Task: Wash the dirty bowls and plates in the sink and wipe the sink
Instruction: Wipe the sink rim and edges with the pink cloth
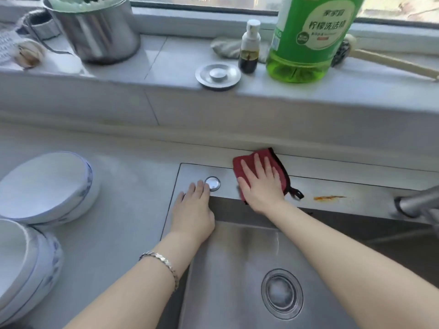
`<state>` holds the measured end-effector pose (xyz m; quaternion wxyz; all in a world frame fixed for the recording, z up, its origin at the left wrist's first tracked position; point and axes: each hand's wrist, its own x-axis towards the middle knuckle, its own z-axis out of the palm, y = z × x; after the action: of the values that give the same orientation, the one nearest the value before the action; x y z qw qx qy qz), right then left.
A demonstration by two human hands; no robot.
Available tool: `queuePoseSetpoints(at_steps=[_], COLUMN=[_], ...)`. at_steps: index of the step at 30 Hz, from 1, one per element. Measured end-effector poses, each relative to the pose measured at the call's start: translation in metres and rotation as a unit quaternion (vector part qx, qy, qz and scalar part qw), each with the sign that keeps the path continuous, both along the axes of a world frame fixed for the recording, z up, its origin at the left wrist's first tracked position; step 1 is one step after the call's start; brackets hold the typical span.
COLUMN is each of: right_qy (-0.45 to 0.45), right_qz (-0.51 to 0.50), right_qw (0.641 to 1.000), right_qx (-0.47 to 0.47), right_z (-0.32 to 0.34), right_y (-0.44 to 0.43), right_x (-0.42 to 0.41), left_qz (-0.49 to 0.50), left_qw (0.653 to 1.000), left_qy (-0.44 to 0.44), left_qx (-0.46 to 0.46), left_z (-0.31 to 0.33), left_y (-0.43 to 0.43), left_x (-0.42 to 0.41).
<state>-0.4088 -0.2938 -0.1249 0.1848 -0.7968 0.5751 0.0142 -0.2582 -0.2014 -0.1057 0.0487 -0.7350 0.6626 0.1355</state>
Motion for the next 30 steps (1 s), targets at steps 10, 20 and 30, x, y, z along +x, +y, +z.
queuePoseSetpoints(at_steps=[10, 20, 30], right_qy=[0.020, 0.063, 0.043], right_qz=[0.114, -0.235, -0.072], right_qw=[0.990, 0.969, 0.994], right_qx=[-0.074, -0.040, -0.072], right_z=[-0.020, -0.010, -0.014], right_y=[0.001, -0.003, 0.003], right_x=[-0.032, -0.165, -0.223], left_qz=[0.023, -0.050, -0.072], left_qw=[0.996, 0.994, 0.997], left_qy=[0.041, -0.013, -0.011], left_qx=[-0.080, -0.094, -0.036], left_z=[-0.029, -0.017, -0.022], left_y=[0.009, -0.003, -0.037], left_x=[0.005, -0.045, -0.138])
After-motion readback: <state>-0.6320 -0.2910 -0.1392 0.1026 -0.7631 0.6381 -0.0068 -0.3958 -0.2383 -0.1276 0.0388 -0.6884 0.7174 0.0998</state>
